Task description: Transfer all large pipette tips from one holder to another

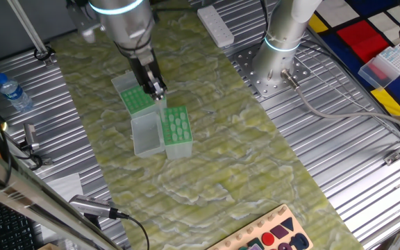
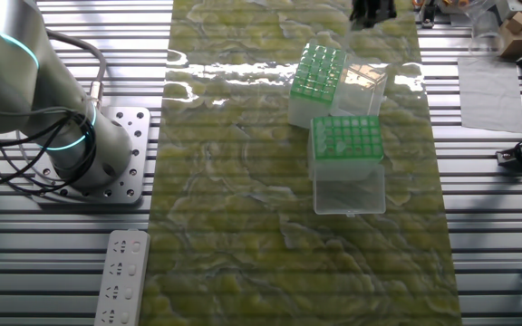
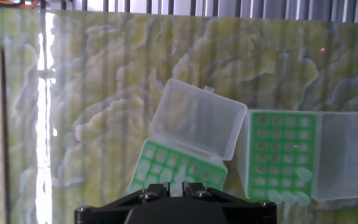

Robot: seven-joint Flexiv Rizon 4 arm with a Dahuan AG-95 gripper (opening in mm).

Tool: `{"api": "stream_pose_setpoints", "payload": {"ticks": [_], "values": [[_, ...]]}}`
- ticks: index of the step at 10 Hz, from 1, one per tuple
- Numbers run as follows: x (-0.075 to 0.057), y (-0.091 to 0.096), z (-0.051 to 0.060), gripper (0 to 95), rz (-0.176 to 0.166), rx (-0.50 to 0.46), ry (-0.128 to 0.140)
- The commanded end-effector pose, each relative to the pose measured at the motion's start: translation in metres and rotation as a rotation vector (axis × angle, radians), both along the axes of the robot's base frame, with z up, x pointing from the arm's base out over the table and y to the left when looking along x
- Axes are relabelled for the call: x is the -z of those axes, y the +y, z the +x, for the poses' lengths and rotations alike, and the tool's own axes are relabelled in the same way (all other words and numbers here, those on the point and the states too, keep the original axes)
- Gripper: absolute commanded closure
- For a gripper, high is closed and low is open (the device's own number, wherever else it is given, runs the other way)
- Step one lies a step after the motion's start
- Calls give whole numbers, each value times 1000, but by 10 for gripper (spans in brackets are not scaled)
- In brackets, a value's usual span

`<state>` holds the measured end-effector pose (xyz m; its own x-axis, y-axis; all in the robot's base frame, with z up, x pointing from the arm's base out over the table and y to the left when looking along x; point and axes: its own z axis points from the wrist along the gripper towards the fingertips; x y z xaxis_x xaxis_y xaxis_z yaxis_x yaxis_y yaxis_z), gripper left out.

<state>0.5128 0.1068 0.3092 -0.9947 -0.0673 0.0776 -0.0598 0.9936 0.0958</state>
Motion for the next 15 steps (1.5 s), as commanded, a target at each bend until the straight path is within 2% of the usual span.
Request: {"api": "stream_pose_setpoints", "payload": {"ticks": [1,3,5,7,11,13,14,15], "values": [[-3,-1,-2,950,-5,-5,-4],[-8,-8,-8,950,-11,-43,-14],[-11,-14,-13,950,-43,-110,-14],[-13,-23,-19,950,-56,-170,-18],[-2,-50,-23,950,-61,-257,-28],[5,-58,-20,950,-70,-311,-15],[7,-60,-20,950,-73,-321,-9],[8,-63,-24,950,-85,-339,8]]}}
